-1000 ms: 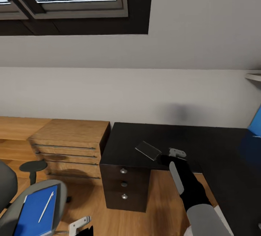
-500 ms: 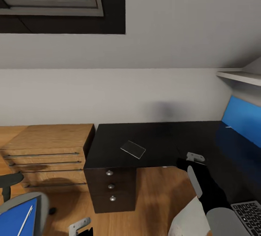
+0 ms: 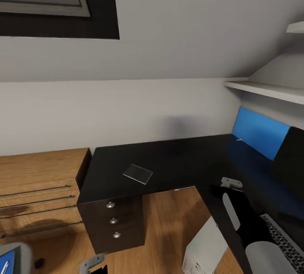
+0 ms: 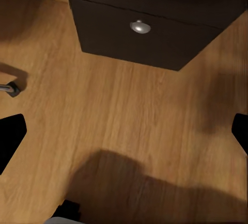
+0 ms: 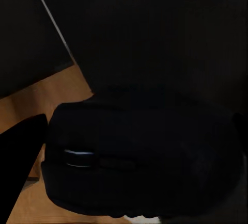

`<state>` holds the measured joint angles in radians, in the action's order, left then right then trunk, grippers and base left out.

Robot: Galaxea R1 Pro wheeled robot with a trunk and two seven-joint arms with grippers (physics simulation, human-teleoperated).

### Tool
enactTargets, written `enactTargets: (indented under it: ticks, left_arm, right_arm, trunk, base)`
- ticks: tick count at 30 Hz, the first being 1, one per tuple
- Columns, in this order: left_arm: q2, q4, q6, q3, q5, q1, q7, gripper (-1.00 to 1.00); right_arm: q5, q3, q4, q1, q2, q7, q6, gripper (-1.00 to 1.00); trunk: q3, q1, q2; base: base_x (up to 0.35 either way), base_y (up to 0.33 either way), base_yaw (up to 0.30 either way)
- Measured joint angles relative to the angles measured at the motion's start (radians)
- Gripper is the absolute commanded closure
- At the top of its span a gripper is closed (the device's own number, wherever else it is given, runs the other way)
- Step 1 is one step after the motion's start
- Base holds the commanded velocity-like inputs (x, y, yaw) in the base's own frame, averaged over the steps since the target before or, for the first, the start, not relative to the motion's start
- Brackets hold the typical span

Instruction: In the bedroom, organize the workspace by keeping the computer under the desk, ensuring the monitor is on the desk, placing the keyboard on the desk next to the monitor, placing the mouse on the desk next to the keyboard, moving the folder from the swivel chair onto the desk next to the mouse, stacking the notebook on top of the folder with the pen on top of the notebook, and positioning the swivel chair next to the desk.

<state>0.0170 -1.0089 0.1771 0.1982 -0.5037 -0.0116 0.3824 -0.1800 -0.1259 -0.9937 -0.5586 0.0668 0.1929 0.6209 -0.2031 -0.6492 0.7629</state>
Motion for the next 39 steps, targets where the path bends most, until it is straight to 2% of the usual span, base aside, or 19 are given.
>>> enactTargets:
  ticks: [6, 9, 10, 11, 13, 15, 21, 39]
  left_arm:
    - [0.0, 0.007, -0.001, 0.0, 0.0, 0.0, 0.0, -1.0]
    - [0.021, 0.064, -0.15, 0.011, 0.001, 0.023, -0.019, -1.0]
    - [0.028, 0.069, -0.172, 0.017, 0.003, 0.034, -0.027, -1.0]
    - [0.06, 0.09, -0.249, 0.038, 0.004, 0.065, -0.076, -1.0]
    - [0.099, 0.103, -0.355, 0.052, 0.004, 0.087, -0.139, -1.0]
    - [0.11, 0.107, -0.399, 0.056, 0.003, 0.095, -0.16, -1.0]
    - [0.12, 0.11, -0.44, 0.059, 0.001, 0.107, -0.18, -1.0]
    - [0.118, 0.143, -0.443, 0.053, -0.006, 0.109, -0.177, -1.0]
  right_arm:
    - [0.001, 0.002, 0.012, 0.0, -0.002, 0.0, 0.0, 1.0]
    - [0.001, 0.003, 0.012, 0.001, -0.004, -0.001, 0.0, 1.0]
    - [0.001, 0.003, 0.012, 0.001, -0.004, -0.001, 0.0, 1.0]
    - [0.0, 0.004, 0.013, 0.001, -0.005, -0.001, 0.0, 1.0]
    - [0.0, 0.004, 0.014, 0.001, -0.006, 0.0, 0.0, 1.0]
    - [0.0, 0.004, 0.018, 0.001, -0.006, 0.0, 0.0, 1.0]
    - [0.0, 0.003, 0.023, 0.001, -0.005, 0.0, 0.0, 1.0]
    - [-0.003, 0.007, 0.024, 0.0, -0.007, 0.0, 0.0, 1.0]
  trunk:
    - [0.0, 0.0, 0.0]
    - [0.0, 0.0, 0.0]
    - [0.0, 0.0, 0.0]
    - [-0.001, 0.0, 0.0]
    - [0.0, 0.0, 0.0]
    - [0.0, 0.0, 0.0]
    - [0.0, 0.0, 0.0]
    - [0.0, 0.0, 0.0]
  base:
    - [0.0, 0.0, -0.297]
    - [0.0, 0.0, -0.283]
    - [0.0, 0.0, -0.193]
    - [0.0, 0.0, -0.123]
    - [0.0, 0.0, -0.057]
    - [0.0, 0.0, -0.029]
    - [0.0, 0.0, -0.009]
    - [0.068, 0.0, 0.0]
